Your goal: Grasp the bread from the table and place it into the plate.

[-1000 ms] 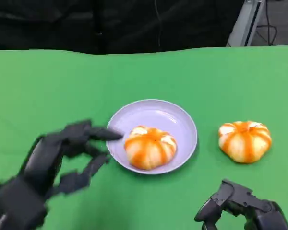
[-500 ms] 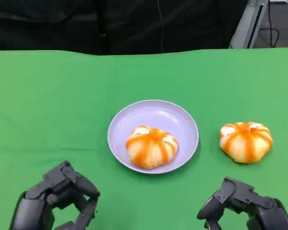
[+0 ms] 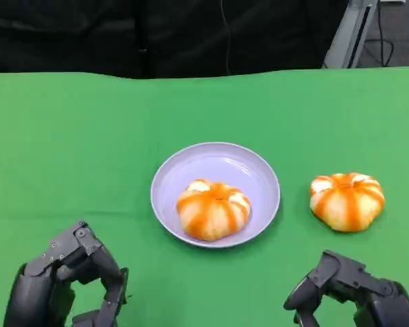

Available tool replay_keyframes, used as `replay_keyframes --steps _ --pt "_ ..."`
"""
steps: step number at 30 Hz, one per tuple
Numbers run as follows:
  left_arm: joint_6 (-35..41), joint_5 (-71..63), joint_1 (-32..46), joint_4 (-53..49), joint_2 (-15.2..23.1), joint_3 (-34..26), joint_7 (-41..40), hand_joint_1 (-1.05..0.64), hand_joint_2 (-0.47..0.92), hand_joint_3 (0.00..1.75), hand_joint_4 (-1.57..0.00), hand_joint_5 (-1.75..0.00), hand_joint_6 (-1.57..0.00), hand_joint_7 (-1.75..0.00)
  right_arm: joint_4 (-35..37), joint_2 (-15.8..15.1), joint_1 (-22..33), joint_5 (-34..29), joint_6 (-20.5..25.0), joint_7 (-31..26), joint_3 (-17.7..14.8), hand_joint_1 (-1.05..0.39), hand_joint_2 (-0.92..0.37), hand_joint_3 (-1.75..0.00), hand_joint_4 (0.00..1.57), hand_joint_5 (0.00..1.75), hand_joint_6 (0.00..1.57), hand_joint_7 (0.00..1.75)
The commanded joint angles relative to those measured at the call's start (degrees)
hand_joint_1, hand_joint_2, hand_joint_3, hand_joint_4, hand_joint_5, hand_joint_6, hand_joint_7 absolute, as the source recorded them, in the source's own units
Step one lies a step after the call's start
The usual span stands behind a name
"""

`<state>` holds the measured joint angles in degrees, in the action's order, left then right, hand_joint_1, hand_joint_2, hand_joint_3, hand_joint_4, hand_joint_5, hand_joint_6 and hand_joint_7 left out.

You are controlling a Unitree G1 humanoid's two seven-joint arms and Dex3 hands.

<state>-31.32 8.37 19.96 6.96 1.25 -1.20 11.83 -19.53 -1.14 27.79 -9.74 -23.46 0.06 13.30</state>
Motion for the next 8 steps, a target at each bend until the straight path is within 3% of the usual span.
replay_keyframes --steps 1,8 --pt "-0.99 0.39 -0.39 -0.95 1.15 -0.38 0.88 -0.12 0.32 1.26 -0.87 -1.75 -0.66 -1.75 -0.33 -0.46 0.05 0.45 -0.16 0.07 -0.26 -0.1 -0.35 -1.3 0.71 1.61 0.78 1.3" --pt "-1.24 0.66 -0.53 -1.28 1.56 -0.33 1.47 -0.11 0.3 1.27 -0.85 -1.75 -0.64 -1.75 -0.22 -0.52 -0.01 0.45 -0.38 0.12 -0.25 -0.08 -0.35 -1.3 0.71 1.61 0.78 1.31"
